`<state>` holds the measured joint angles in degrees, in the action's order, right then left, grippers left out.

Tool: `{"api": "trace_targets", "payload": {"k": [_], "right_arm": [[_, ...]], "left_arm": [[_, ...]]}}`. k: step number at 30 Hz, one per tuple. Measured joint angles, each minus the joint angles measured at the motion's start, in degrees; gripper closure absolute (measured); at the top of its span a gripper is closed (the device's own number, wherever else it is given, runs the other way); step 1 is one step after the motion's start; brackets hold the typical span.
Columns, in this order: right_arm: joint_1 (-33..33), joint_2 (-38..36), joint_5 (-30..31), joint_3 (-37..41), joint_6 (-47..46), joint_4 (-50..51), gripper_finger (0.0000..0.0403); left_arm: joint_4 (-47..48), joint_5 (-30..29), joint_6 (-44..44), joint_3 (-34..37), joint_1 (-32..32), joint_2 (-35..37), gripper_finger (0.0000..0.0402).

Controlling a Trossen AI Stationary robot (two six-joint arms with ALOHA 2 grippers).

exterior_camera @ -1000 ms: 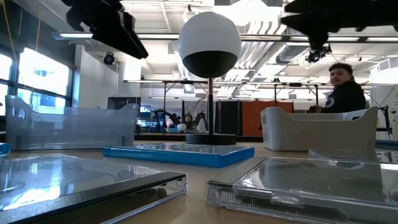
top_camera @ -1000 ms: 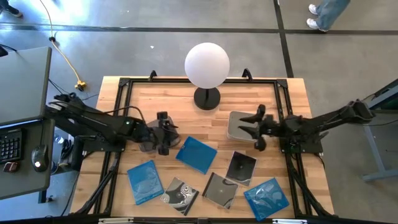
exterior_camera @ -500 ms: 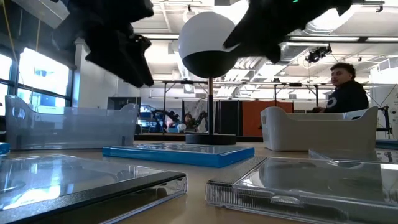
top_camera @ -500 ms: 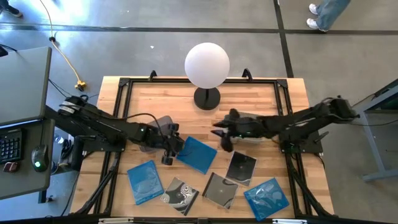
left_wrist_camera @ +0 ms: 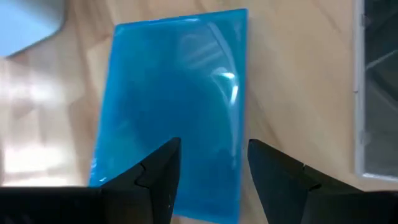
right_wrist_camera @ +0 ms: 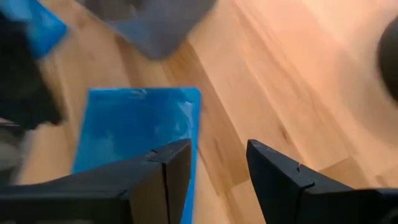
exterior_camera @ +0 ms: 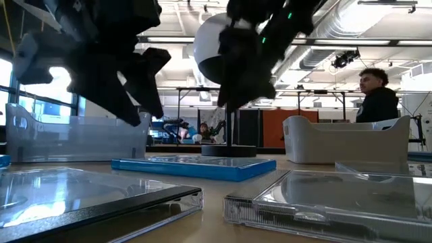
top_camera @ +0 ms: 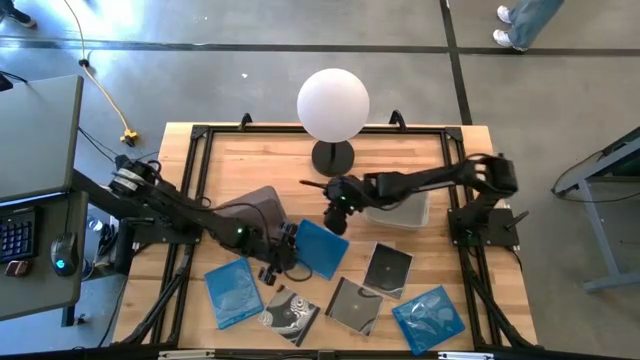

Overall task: Pick & place jewel cases by type
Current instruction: Put the top blue cd case into the black bin

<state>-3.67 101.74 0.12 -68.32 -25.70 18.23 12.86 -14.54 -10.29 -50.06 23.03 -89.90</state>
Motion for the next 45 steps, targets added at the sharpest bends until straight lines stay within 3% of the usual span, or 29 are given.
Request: {"api": "trace_targets", "payload": {"k": [5, 11, 24, 29, 45], "right_arm": [[-2.9, 4.1, -7.1, -0.3, -0.6, -2.5, 0.0253], [-5.2, 6.1, -14.1, -0.3, -1.3, -2.9, 0.0254], [-5.3, 10.4, -14.2, -0.3, -4.3, -3.1, 0.0254], [-5.3, 12.2, -17.4, -0.3, -4.7, -3.7, 0.0255], [-5.3, 12.3, -20.2, -0.3, -4.0, -4.4, 0.0261]], "left_arm": [[-0.4, 0.9, 1.1, 0.0, -0.1, -3.3, 0.022], [-3.3, -5.3, -0.4, 0.1, -0.1, -6.9, 0.022], [-4.7, -4.1, -0.4, 0.0, -0.1, -7.9, 0.022], [-4.6, -4.3, -0.5, -0.1, -0.1, -8.0, 0.022], [-2.6, -4.9, -1.0, 0.1, 0.4, -7.4, 0.022]]}}
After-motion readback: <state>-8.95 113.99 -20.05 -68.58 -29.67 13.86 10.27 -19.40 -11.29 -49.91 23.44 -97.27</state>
